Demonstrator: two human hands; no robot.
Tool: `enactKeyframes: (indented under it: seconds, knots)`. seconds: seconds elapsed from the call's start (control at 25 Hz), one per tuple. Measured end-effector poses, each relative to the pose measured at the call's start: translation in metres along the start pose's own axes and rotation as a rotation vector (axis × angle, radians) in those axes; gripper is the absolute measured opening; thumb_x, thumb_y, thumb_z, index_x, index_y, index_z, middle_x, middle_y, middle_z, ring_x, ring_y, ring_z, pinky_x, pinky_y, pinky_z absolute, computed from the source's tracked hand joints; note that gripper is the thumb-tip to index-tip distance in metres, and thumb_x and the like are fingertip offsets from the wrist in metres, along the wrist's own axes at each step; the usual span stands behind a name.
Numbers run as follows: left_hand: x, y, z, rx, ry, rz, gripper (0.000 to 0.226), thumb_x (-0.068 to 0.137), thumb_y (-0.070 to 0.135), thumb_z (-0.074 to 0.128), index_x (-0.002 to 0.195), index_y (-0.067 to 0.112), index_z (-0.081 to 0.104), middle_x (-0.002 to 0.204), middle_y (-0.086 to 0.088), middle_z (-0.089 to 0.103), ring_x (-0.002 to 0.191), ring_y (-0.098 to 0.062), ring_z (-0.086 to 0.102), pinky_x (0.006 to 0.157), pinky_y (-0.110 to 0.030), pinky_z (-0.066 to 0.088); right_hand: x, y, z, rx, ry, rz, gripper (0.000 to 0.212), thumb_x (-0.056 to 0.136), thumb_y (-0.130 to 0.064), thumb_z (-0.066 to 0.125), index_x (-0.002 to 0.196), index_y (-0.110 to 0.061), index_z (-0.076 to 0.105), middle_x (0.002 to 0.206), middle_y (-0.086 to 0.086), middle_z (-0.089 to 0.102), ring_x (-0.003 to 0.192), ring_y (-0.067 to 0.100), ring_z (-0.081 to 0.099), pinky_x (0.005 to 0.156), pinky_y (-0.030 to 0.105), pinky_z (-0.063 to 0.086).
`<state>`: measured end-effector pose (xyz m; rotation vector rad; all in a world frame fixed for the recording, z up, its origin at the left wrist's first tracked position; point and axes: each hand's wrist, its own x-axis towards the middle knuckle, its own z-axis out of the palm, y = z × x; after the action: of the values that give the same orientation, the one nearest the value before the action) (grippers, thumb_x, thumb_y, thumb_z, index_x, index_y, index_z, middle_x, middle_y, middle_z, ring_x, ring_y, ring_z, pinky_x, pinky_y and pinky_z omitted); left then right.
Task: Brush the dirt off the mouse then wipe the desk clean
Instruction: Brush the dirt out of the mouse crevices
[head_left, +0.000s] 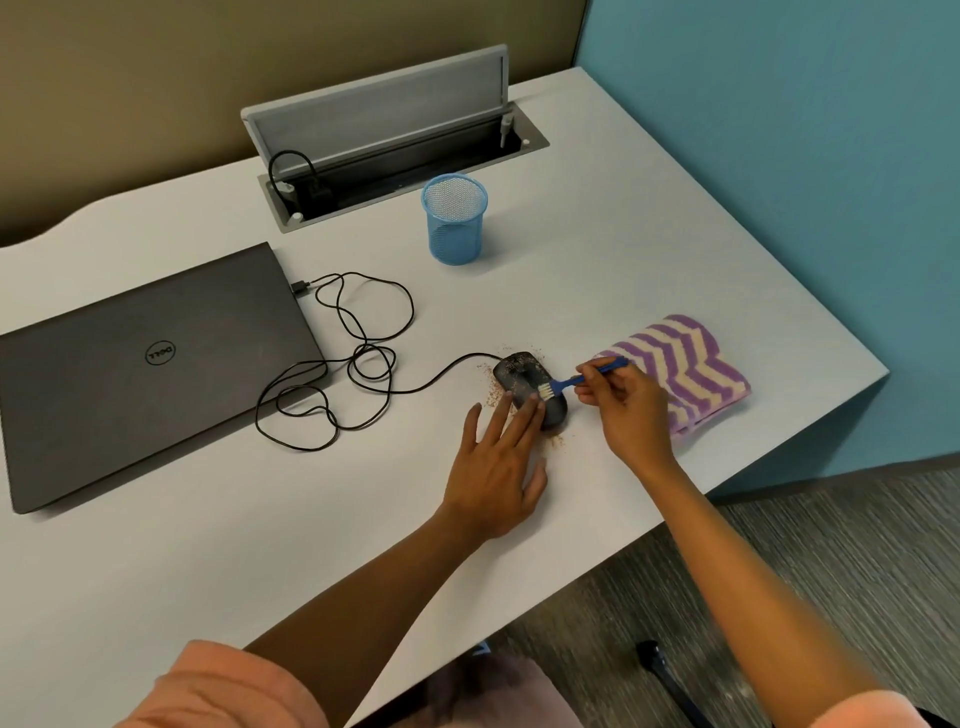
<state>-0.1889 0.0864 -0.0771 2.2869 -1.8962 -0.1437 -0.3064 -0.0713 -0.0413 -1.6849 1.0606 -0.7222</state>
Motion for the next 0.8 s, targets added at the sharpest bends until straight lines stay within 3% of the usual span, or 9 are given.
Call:
enactKeyframes:
  seconds: [0.12,0.32,0.44,0.56,0.8]
  knots:
    - [-0.001,-0.001,0.004,0.009,-0.006,0.011,0.07,0.101,0.05,0.037,0.16,0.013,0.031,0.166,-0.007,0.029,0.15,-0.032,0.032,0.122,-0.05,0.006,0.02,-0.003,-0.003,0.01,0.031,0.0,0.018,0.094,-0.026,0.06,0.104,-0.012,0.066,0.089,0.004,0.073,0.081,0.01,0.073,0.075,0.021,0.059]
    - [-0.004,0.002,0.011,0.015,0.051,0.003,0.074,0.1,0.053,0.036,0.16,0.01,0.03,0.164,-0.01,0.033,0.126,-0.03,0.055,0.109,-0.048,0.041,0.019,0.002,-0.008,-0.05,-0.082,-0.03,0.018,0.096,-0.028,0.058,0.104,-0.014,0.067,0.092,-0.003,0.073,0.083,0.008,0.072,0.076,0.019,0.058]
    - [-0.004,-0.002,0.012,0.053,0.094,0.037,0.075,0.098,0.053,0.04,0.159,0.009,0.032,0.162,-0.011,0.037,0.112,-0.026,0.057,0.099,-0.044,0.046,0.025,-0.001,-0.01,-0.08,0.004,-0.036,0.019,0.095,-0.029,0.058,0.106,-0.015,0.066,0.089,-0.003,0.072,0.08,0.003,0.071,0.075,0.017,0.058]
    - [-0.004,-0.005,0.012,0.086,0.128,0.072,0.074,0.097,0.053,0.043,0.157,0.009,0.036,0.157,-0.012,0.044,0.103,-0.025,0.057,0.092,-0.04,0.047,0.03,-0.007,-0.003,-0.046,-0.053,-0.056,0.017,0.095,-0.029,0.058,0.104,-0.016,0.066,0.088,-0.006,0.072,0.079,0.002,0.071,0.072,0.015,0.057]
    - [-0.004,-0.003,0.01,0.076,0.099,0.057,0.076,0.098,0.053,0.041,0.159,0.009,0.032,0.159,-0.011,0.041,0.106,-0.025,0.055,0.094,-0.04,0.046,0.043,-0.011,0.004,-0.06,-0.006,-0.061,0.014,0.096,-0.03,0.057,0.101,-0.018,0.064,0.084,-0.009,0.071,0.075,0.003,0.07,0.07,0.015,0.057]
